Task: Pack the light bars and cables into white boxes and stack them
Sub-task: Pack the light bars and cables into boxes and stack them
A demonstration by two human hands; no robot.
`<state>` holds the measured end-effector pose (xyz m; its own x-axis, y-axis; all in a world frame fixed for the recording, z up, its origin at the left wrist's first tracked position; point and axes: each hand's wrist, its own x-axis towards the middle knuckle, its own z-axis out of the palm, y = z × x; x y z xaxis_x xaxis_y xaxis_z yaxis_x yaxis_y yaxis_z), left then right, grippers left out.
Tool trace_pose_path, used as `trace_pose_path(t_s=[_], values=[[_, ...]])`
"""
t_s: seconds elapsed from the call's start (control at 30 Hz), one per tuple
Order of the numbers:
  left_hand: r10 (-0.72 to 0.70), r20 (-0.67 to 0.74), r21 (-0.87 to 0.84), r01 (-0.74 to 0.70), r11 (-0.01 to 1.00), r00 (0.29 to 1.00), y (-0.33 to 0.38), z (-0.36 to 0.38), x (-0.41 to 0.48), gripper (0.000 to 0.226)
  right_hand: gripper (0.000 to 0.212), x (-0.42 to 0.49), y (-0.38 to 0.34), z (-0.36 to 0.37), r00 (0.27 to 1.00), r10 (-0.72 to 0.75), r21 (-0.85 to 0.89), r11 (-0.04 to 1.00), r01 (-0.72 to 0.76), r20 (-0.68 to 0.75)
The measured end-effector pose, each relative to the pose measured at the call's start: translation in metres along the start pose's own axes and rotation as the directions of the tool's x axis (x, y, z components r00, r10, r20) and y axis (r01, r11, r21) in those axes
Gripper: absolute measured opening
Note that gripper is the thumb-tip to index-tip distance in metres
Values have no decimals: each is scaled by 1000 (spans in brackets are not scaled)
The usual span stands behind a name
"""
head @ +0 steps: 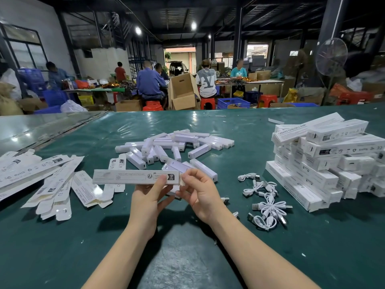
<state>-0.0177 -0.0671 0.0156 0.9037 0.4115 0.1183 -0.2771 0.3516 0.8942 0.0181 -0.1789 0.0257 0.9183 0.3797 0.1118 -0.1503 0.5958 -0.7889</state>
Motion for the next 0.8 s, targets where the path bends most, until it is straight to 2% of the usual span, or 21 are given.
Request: trace_pose_path(t_s=[0.23, 0.4, 0.53, 0.7, 0.8], values=[[-70, 3, -71, 70, 995, 998, 1, 2, -1, 5, 20, 1, 2, -2, 997, -8, -40, 999, 6, -74], [17, -30, 22, -16, 1000, 999, 1, 3, -2, 7, 18, 2, 6, -2, 985, -105, -174, 981, 81, -134], [19, -37, 22, -18, 1000, 999, 2, 6, -3, 7, 19, 2, 6, -1, 972, -144, -168, 979, 113, -185], [-1, -37, -11, 0, 1000, 999, -1, 7, -4, 7, 23, 2, 7, 3, 958, -112, -122, 989, 82, -264], [-9, -50, -11, 9, 1000, 999, -2, 8, -4, 7, 22, 1, 7, 5, 946, -151, -168, 980, 105, -287]])
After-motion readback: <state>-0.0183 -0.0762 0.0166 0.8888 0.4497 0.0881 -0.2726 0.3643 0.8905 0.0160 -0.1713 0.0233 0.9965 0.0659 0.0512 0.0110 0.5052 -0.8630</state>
